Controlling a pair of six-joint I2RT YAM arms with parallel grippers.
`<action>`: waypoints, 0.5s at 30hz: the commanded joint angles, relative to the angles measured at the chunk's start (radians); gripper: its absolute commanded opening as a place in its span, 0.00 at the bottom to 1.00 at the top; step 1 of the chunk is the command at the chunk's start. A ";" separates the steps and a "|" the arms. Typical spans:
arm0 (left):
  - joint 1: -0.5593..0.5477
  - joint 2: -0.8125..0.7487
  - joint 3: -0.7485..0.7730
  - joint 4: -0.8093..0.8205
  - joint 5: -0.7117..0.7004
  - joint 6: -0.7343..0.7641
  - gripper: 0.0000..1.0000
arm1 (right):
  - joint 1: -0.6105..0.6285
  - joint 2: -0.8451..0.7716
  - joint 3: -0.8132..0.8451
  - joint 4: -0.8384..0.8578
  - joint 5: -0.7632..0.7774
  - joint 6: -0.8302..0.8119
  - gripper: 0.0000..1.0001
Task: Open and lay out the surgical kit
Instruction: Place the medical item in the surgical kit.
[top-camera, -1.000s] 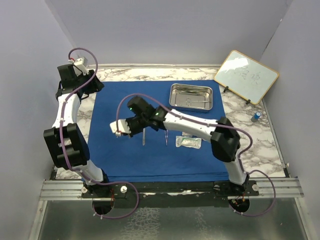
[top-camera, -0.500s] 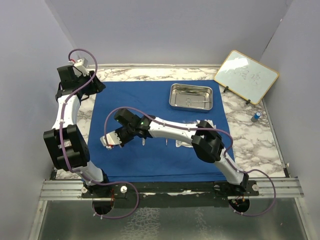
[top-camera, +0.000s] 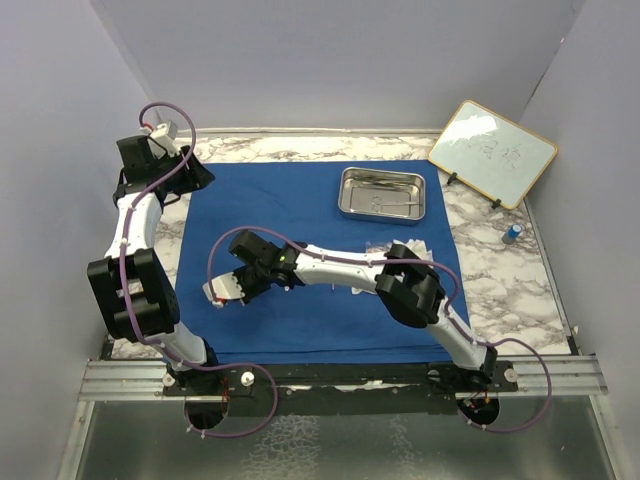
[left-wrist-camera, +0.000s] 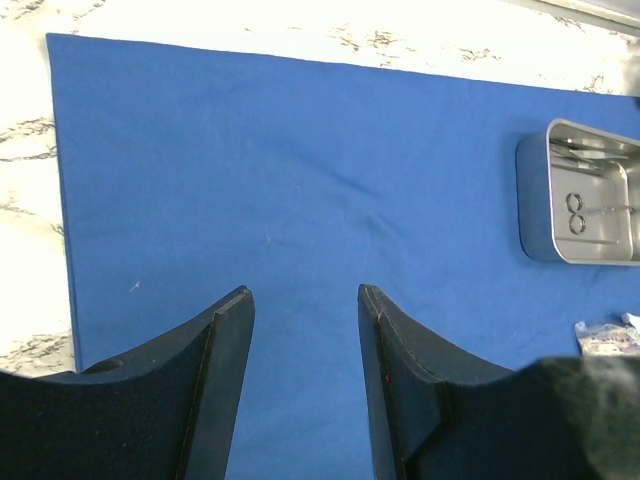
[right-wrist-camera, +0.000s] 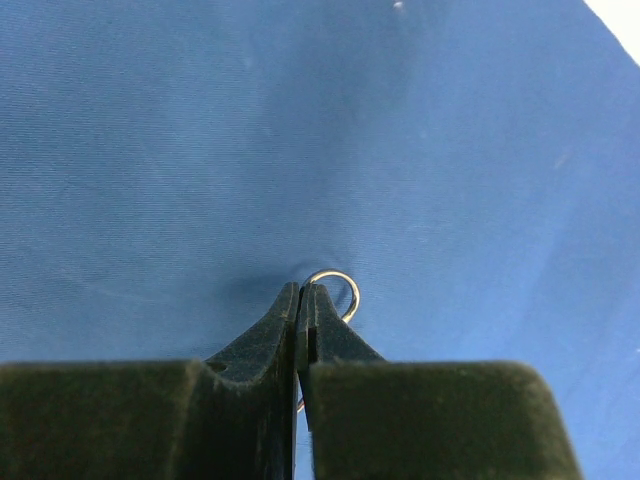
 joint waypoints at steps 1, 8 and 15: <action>0.009 -0.038 -0.011 0.033 0.042 -0.014 0.49 | 0.018 0.000 -0.021 0.053 0.031 0.060 0.01; 0.009 -0.041 -0.018 0.038 0.049 -0.015 0.49 | 0.024 0.014 -0.022 0.070 0.039 0.096 0.01; 0.013 -0.048 -0.025 0.043 0.054 -0.018 0.49 | 0.024 0.036 -0.007 0.074 0.048 0.111 0.01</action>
